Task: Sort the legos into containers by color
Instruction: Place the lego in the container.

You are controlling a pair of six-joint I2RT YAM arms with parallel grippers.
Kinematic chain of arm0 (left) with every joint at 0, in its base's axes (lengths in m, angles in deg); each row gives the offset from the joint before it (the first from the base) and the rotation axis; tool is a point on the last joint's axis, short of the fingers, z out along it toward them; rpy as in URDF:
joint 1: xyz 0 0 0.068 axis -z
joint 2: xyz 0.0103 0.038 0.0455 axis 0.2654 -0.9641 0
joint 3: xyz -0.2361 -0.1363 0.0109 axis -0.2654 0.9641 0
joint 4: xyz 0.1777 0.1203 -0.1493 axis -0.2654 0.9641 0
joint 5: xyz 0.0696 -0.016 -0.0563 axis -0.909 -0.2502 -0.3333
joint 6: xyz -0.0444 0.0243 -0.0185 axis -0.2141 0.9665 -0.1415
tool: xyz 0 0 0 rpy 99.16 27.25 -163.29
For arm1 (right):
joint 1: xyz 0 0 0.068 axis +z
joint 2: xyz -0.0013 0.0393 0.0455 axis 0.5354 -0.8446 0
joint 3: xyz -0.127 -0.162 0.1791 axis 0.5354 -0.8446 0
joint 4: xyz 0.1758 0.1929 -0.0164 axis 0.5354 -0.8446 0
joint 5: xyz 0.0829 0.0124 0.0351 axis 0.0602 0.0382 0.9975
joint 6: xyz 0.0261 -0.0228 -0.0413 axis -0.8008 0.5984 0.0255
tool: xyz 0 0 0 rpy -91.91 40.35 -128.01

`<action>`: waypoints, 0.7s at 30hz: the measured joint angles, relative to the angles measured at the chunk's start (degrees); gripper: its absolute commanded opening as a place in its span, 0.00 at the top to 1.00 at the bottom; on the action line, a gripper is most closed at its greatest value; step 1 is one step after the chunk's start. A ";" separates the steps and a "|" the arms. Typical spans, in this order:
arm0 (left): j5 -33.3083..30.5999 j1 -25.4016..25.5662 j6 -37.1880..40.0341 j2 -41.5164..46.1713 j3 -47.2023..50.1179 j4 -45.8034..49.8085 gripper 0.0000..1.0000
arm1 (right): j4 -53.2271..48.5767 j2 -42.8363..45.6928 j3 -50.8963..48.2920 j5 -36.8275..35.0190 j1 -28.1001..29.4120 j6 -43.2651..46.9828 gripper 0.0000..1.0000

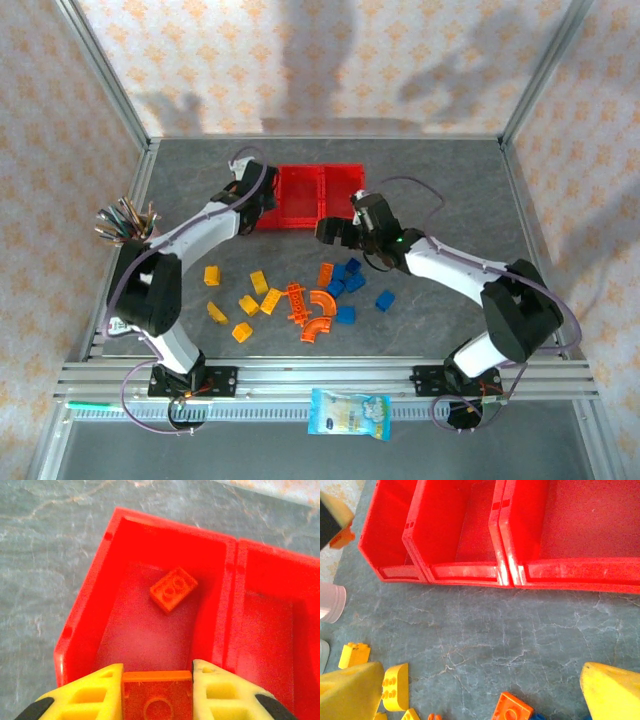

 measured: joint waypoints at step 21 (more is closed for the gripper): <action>1.64 -4.68 2.91 -14.10 -13.66 2.25 0.48 | -0.42 -0.42 3.13 -2.97 0.00 1.36 0.00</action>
